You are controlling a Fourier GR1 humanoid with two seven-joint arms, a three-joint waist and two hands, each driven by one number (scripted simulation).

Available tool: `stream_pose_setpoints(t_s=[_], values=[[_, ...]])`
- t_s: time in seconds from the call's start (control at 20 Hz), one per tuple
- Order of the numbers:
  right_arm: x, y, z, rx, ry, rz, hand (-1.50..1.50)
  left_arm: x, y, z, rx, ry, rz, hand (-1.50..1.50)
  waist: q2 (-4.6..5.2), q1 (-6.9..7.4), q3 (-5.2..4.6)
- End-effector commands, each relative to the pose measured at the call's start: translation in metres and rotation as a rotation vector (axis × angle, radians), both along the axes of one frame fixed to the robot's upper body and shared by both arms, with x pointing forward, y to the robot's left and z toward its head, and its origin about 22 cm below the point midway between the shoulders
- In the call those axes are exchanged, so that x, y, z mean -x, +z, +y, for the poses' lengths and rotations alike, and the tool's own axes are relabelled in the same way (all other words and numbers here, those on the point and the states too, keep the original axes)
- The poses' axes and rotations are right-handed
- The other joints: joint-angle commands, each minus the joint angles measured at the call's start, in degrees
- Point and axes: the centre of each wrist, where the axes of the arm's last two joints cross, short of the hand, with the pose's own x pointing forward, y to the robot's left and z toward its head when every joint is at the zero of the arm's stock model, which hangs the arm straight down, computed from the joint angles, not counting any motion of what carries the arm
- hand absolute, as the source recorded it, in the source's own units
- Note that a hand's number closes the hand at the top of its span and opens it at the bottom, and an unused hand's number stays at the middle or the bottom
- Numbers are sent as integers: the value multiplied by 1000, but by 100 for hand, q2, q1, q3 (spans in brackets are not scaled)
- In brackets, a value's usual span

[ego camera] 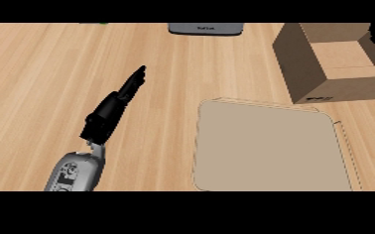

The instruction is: Pick the bell pepper from the tray and place it in the cardboard box

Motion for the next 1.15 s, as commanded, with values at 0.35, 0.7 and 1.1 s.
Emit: stream_pose_setpoints(t_s=[0.35, 0.7, 1.1], values=[[-6, -72, -8, -211, -33, 230, -150, 6, 1, -12, -1, -20, -21, 0, 37, 60, 12], [-12, -58, -10, -509, 38, 49, -150, -4, 13, -1, 4, -6, -26, 0, 27, 15, 17], [23, -39, -70, -897, 16, -143, -150, -3, -2, 3, 9, 4, -24, 0, 88, 7, 24]])
